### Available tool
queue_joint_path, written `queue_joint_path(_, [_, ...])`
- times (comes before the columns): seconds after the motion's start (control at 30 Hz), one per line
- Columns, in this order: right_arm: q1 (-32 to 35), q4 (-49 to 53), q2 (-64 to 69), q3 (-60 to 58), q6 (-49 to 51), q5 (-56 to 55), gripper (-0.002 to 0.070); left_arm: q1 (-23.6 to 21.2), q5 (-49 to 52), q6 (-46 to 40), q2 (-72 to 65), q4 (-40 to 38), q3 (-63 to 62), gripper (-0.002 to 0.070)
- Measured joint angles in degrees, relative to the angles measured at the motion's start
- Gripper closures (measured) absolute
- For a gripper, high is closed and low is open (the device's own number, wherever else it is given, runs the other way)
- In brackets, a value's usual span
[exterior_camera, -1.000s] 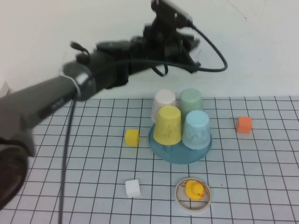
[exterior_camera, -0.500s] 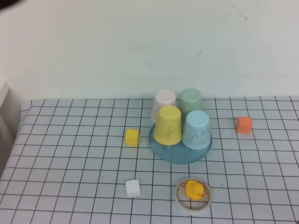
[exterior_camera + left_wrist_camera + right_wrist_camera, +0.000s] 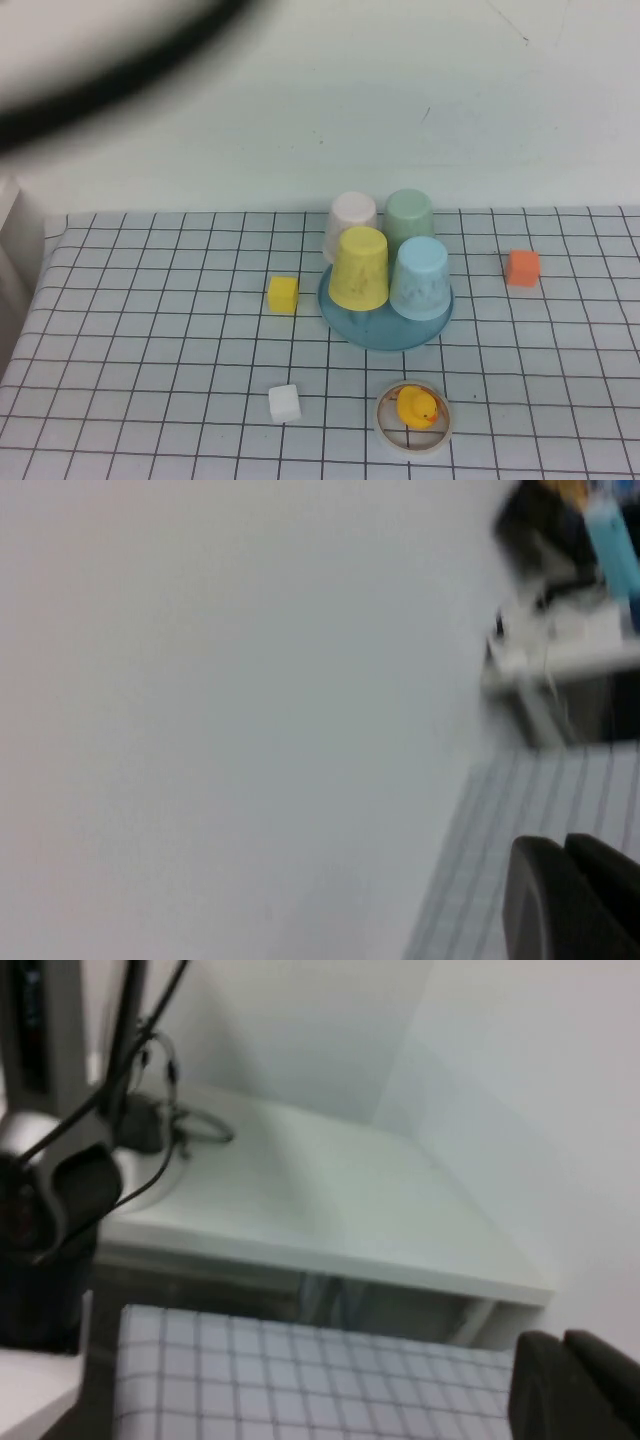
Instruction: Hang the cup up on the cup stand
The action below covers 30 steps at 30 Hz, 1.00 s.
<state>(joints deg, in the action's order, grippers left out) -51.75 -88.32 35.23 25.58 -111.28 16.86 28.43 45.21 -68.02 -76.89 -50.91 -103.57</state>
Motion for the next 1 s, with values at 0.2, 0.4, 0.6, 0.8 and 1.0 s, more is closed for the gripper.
queue_joint_path(0.2, [0.00, 31.66, 6.73, 7.17, 23.59, 5.96, 0.0678, 0.00, 11.75, 24.57, -0.24, 32.45, 0.00, 0.0676])
queue_joint_path(0.4, [0.00, 77.80, 12.22, 15.04, 64.08, 22.70, 0.0678, 0.00, 10.70, 35.10, 1.97, 45.56, 0.00, 0.0676])
queue_joint_path(0.6, [0.00, 99.79, 12.44, 16.78, 86.99, 35.84, 0.0678, 0.00, 9.41, 36.00, 8.88, 49.08, 3.94, 0.0676])
queue_joint_path(0.8, [0.00, 100.13, 8.04, 16.90, 89.50, 34.83, 0.0678, 0.00, 1.29, 36.21, 20.06, 51.66, 13.40, 0.0676])
queue_joint_path(1.0, [0.00, 95.89, 4.44, 15.15, 91.26, 25.05, 0.0678, 0.00, -13.34, 36.21, 32.57, 53.24, 26.31, 0.0676])
